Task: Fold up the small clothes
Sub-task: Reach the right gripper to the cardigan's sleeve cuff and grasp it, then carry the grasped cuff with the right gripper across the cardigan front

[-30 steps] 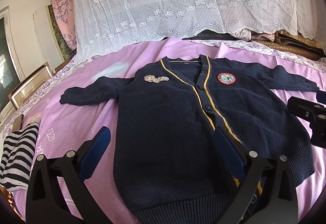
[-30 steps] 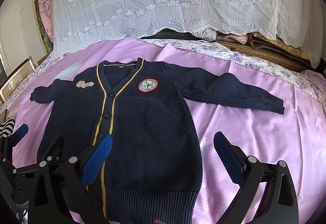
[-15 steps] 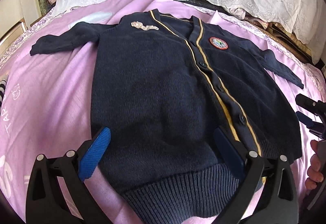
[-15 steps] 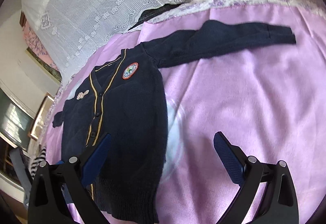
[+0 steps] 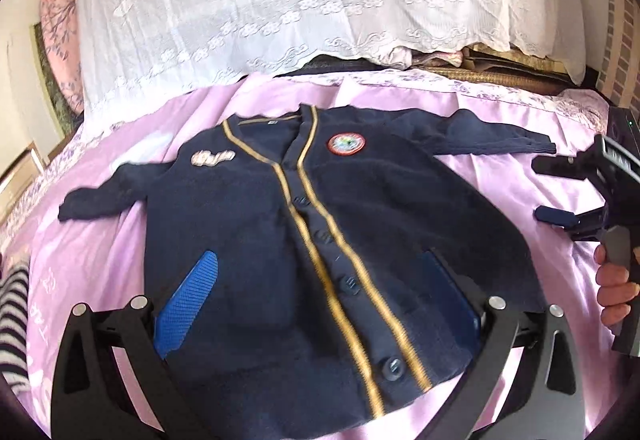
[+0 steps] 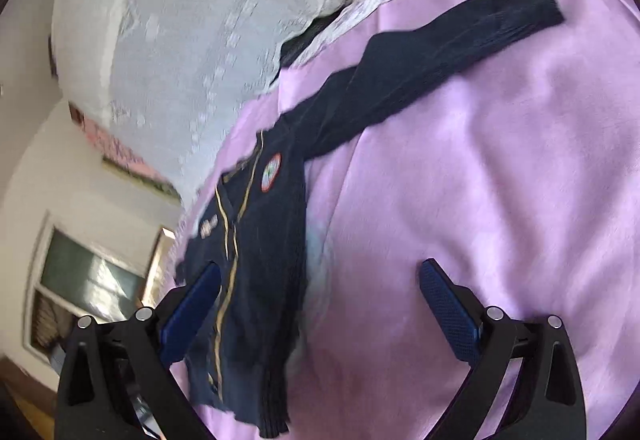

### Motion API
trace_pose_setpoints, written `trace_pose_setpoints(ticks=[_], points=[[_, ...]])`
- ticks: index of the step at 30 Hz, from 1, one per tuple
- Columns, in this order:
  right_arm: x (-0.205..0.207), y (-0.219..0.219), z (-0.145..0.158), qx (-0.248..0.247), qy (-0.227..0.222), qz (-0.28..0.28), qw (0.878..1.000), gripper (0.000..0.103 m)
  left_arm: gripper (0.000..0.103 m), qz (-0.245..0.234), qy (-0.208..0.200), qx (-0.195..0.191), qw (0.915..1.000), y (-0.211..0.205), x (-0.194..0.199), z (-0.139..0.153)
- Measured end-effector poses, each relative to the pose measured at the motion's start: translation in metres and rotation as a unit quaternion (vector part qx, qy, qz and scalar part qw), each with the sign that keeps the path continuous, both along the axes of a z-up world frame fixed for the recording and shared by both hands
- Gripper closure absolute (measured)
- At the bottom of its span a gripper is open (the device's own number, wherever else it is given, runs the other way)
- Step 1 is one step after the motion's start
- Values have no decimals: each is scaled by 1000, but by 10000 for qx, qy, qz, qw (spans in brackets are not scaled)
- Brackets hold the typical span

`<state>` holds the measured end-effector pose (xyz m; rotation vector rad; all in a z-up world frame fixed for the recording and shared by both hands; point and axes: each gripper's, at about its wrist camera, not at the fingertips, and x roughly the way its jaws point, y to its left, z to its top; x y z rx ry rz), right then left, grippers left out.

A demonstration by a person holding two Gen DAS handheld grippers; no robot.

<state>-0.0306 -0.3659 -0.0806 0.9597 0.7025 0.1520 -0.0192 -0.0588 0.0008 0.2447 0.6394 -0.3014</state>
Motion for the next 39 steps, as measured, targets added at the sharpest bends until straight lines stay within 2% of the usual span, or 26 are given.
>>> trace_pose_setpoints(ticks=[3, 6, 11, 13, 15, 17, 19, 21, 23, 25, 26, 27, 28, 30, 35, 37, 39], points=[[4, -41, -3, 659, -209, -678, 9953, 4, 4, -266, -297, 214, 9990, -57, 19, 19], [10, -69, -5, 918, -368, -1096, 9890, 4, 4, -474, -379, 275, 9978, -111, 41, 25], [25, -107, -19, 1241, -442, -1683, 9769, 13, 4, -525, -604, 709, 9943, -199, 72, 6], [35, -117, -20, 1225, -443, -1785, 9753, 13, 4, -525, -477, 758, 9946, -224, 88, -8], [45, -124, -23, 1120, -402, -1893, 9747, 16, 4, -513, -147, 689, 9962, -242, 106, -22], [54, -127, -22, 912, -323, -2010, 9748, 19, 4, -439, 292, 513, 9973, -251, 127, -37], [62, -129, -21, 590, -191, -2147, 9747, 25, 4, -336, 901, 173, 9952, -251, 149, -54], [68, -128, -20, 242, -26, -2256, 9739, 32, 4, -287, 1506, -255, 9878, -242, 168, -65], [70, -127, -22, -65, 175, -2346, 9719, 42, 4, -245, 1713, -859, 9812, -224, 179, -62], [68, -129, -25, -169, 324, -2562, 9659, 63, 4, -51, 1787, -1334, 9748, -210, 186, -58], [67, -131, -28, -167, 388, -2661, 9630, 69, 4, 29, 1892, -1512, 9702, -207, 190, -57], [66, -135, -31, -133, 446, -2739, 9606, 82, 4, 104, 1982, -1575, 9674, -208, 194, -55], [63, -139, -35, -40, 478, -2808, 9586, 91, 4, 196, 2043, -1582, 9658, -212, 197, -53], [56, -146, -43, 271, 386, -2867, 9569, 94, 4, 164, 2042, -1510, 9671, -229, 199, -47], [54, -142, -40, 159, 315, -2757, 9606, 92, 4, -126, 2023, -806, 9759, -280, 187, -50], [54, -140, -36, 271, 157, -2643, 9639, 92, 4, -205, 1790, -539, 9822, -286, 178, -57], [55, -136, -28, 231, 34, -2546, 9668, 93, 4, -373, 1758, -603, 9819, -281, 176, -56]])
